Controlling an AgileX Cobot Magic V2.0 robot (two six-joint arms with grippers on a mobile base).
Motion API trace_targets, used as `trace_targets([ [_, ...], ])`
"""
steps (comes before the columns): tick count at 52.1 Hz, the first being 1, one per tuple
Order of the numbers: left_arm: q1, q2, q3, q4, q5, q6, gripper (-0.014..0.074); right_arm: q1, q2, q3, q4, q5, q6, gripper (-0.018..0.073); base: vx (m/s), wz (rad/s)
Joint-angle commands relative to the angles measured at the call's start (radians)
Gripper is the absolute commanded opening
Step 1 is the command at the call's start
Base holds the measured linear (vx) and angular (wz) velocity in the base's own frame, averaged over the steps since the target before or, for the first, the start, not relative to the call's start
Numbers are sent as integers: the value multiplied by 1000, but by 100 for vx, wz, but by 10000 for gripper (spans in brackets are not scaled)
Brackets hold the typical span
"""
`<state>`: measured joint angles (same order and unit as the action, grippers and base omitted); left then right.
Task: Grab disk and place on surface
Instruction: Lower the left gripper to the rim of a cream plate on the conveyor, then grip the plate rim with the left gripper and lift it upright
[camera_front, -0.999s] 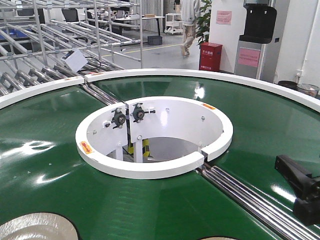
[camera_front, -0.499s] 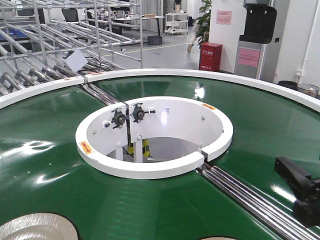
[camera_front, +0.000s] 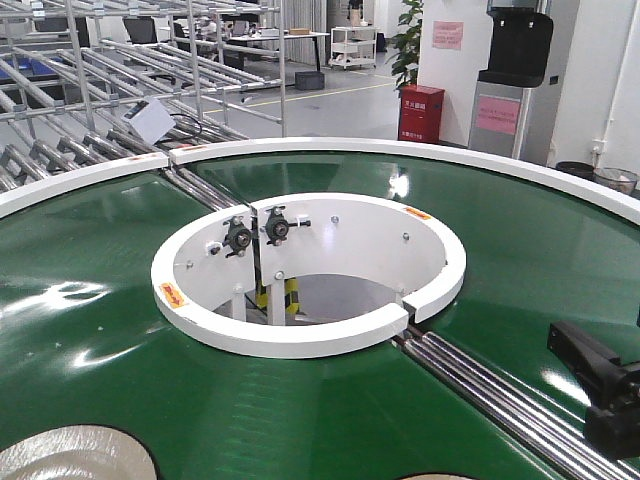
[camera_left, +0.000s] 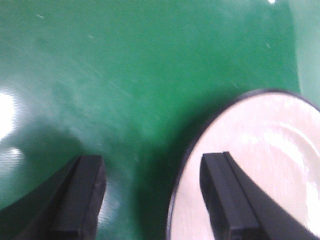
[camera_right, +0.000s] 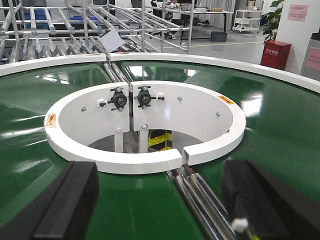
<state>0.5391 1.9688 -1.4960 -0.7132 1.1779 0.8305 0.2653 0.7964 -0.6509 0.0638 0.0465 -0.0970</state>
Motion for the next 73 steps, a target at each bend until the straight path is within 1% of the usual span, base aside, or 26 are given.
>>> trace_targets([
  [1,-5,-13,-28,-73,66,22,524,-2,-9,-36,-10,-76,-10,550,0,0],
  [5,-5,23,-28,-95,78,25,524,-2,-9,-36,-11,-76,-10,550,0,0],
  [11,-5,47,-28,-84,78,25,524,-2,-9,-36,-11,-76,-20,550,0,0],
  [17,-5,66,-28,-77,78,27,524,-2,-9,-36,-11,-76,-54,550,0,0],
  [20,-5,73,-27,-94,78,18,524,-2,-9,-36,-11,-76,-66,550,0,0],
  [25,-10,78,-12,-153,78,1,524,-2,-9,-36,-10,-77,-77,550,0,0],
  [32,-36,77,21,-158,78,0,524,-2,-9,-36,-10,-80,-113,550,0,0],
  [35,-51,77,40,-143,78,0,524,-2,-9,-36,-10,-80,-117,550,0,0],
  [36,-76,77,58,-132,78,-12,524,-2,-9,-36,-10,-80,-118,550,0,0],
  [42,-100,75,66,-114,78,-37,524,-2,-9,-36,-10,-80,-131,550,0,0],
  [48,-139,76,67,-39,78,-81,523,-2,-9,-36,-10,-80,-140,550,0,0],
  [52,-160,76,67,-12,78,-84,515,-2,-9,-36,-10,-80,-140,550,0,0],
  [56,-178,74,67,-11,78,-94,459,-2,-9,-36,-10,-80,-140,550,0,0],
  [60,-190,73,67,-10,78,-98,364,-2,-9,-36,-10,-80,-140,550,0,0],
  [64,-194,70,67,-3,78,-106,224,-2,-9,-36,-10,-80,-140,550,0,0],
  [66,-194,70,67,-2,78,-106,125,-2,-9,-36,-10,-80,-140,550,0,0],
  [69,-194,70,67,-2,78,-107,11,-2,-9,-36,-10,-80,-140,550,0,0],
  [70,-194,70,66,-2,78,-111,-11,-2,-9,-36,-10,-80,-140,550,0,0],
  [73,-194,68,66,-11,78,-114,-10,-2,-9,-36,-10,-80,-140,550,0,0],
])
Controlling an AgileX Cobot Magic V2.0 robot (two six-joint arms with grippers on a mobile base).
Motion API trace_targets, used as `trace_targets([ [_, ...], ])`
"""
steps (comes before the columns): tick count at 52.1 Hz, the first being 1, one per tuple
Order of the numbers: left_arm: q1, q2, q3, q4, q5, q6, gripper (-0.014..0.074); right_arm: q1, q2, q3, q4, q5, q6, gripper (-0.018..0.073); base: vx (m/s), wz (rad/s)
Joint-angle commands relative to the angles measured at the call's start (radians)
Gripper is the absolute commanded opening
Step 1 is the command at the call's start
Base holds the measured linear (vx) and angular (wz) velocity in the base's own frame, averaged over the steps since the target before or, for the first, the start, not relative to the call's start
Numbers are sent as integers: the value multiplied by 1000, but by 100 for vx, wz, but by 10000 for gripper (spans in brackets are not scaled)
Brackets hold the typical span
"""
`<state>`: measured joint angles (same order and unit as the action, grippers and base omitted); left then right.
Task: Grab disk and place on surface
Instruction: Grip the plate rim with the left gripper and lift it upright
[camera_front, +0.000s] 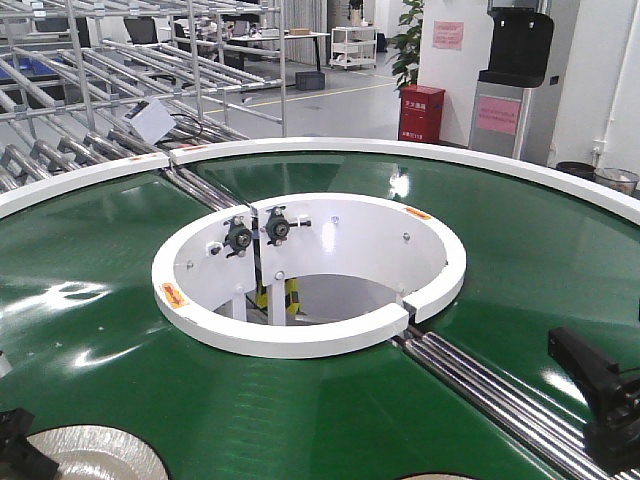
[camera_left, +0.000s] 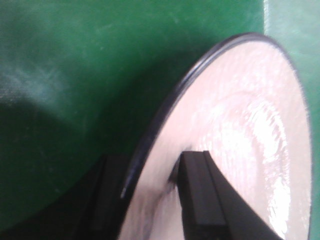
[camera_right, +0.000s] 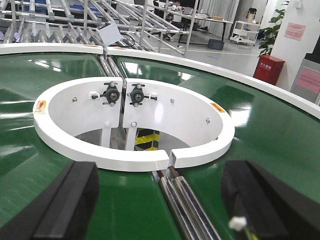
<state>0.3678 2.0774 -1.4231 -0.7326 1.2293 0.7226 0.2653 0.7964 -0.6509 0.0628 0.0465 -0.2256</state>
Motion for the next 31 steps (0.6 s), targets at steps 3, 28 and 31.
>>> trace_targets([
  [3,-22,-46,-7,-4,26,-18,-10,-2,-9,-36,-9,-80,-11,550,0,0],
  [28,-22,-180,-7,-530,26,-181,-7,-2,-9,-36,-5,-79,-9,550,0,0],
  [31,-22,-205,-7,-587,26,-189,-7,-2,-9,-36,-5,-79,-8,550,0,0],
])
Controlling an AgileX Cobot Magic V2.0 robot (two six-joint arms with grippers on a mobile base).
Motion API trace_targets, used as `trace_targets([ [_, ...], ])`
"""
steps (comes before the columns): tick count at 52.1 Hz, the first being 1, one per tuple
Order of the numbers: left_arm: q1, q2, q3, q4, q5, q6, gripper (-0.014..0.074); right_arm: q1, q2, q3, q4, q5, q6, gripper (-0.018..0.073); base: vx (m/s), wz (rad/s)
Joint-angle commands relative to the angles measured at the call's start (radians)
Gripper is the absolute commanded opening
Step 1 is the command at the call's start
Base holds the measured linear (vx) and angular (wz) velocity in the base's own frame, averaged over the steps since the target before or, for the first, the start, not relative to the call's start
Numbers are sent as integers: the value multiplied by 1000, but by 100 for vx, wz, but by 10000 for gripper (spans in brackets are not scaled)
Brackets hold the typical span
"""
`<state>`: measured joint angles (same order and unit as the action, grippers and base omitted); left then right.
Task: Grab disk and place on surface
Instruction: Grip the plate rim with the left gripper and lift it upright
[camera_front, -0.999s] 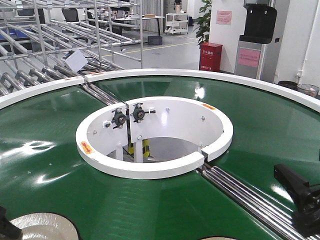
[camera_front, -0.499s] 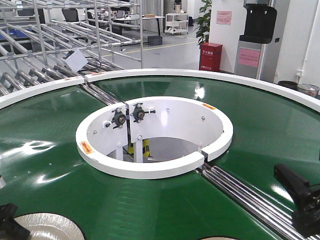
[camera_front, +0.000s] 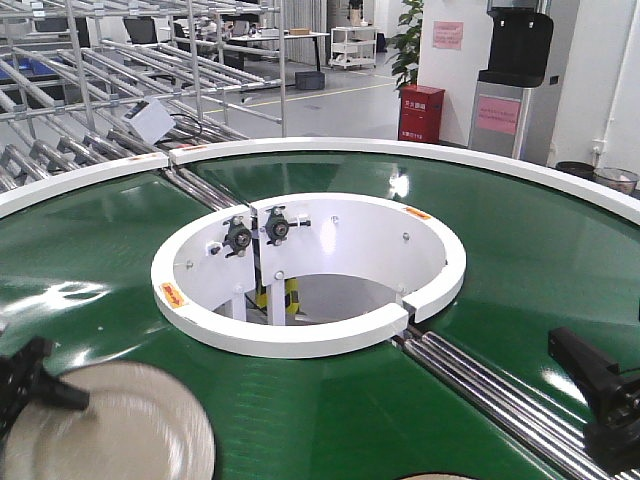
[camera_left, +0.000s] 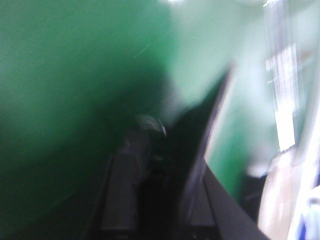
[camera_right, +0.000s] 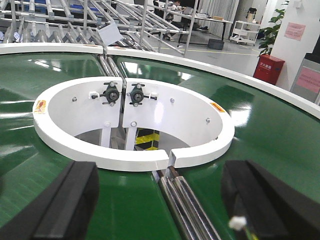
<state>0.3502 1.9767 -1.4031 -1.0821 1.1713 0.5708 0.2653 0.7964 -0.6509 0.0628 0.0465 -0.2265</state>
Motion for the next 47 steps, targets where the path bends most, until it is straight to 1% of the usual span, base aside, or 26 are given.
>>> trace_targets([
  [1,-5,-114,-27,-256,84,-37,-7,-2,-9,-36,-5,-79,-7,550,0,0],
  [4,-5,-140,-27,-299,84,-36,-7,-2,-9,-36,-5,-79,-7,550,0,0],
  [7,-5,-159,-27,-321,84,-36,-7,-2,-9,-36,-5,-77,-7,550,0,0],
  [10,-5,-171,-27,-328,83,-38,-5,-2,-9,-36,-5,-75,-7,550,0,0],
  [14,-5,-181,-27,-343,83,-64,-4,-2,-9,-36,-5,-68,-7,550,0,0],
  [18,-5,-188,-27,-380,84,-81,-4,-2,-9,-36,-5,-63,-7,550,0,0],
  [23,-5,-199,-27,-417,83,-82,-4,-2,-9,-36,-5,-57,-7,550,0,0],
  [40,-5,-212,-27,-427,77,-71,-4,-2,-9,-36,-5,-59,-7,550,0,0],
  [45,-5,-211,-27,-422,78,-28,-4,-2,-9,-36,-5,-56,-7,550,0,0],
  [47,-5,-211,-27,-418,81,-24,-4,-2,-9,-36,-5,-55,-7,550,0,0],
])
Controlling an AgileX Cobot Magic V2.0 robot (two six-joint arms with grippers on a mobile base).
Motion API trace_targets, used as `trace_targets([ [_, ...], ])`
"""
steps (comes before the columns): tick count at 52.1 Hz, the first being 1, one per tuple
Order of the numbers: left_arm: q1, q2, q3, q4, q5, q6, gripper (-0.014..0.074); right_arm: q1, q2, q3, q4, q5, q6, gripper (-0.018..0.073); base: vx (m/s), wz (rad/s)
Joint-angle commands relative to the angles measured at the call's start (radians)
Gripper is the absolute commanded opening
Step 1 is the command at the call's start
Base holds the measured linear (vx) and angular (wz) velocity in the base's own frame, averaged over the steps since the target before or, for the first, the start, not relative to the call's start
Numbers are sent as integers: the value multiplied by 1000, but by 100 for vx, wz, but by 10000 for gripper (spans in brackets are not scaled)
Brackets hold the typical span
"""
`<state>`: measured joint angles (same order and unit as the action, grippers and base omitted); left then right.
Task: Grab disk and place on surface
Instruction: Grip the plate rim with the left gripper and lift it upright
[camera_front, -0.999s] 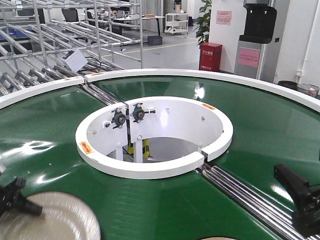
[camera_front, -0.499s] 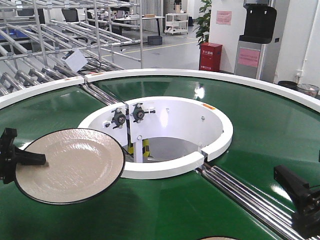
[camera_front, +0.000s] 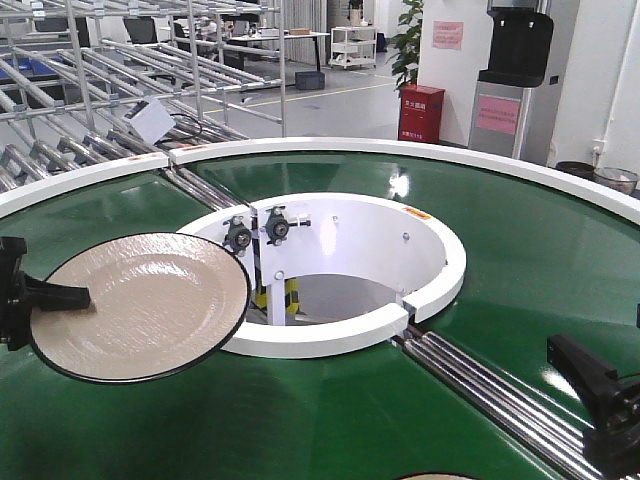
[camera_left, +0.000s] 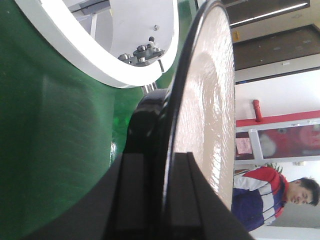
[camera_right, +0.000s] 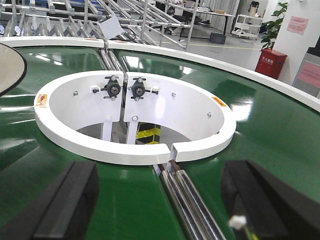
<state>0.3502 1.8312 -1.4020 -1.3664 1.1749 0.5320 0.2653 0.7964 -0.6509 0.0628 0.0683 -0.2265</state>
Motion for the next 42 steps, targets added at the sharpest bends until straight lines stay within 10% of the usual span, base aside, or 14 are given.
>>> trace_targets([
  [1,-5,-65,-28,-127,80,15,-4,-2,-9,-36,-5,-77,-7,550,0,0],
  [42,-5,-65,-28,-84,80,11,-4,-2,-9,-36,8,-98,6,550,0,0],
])
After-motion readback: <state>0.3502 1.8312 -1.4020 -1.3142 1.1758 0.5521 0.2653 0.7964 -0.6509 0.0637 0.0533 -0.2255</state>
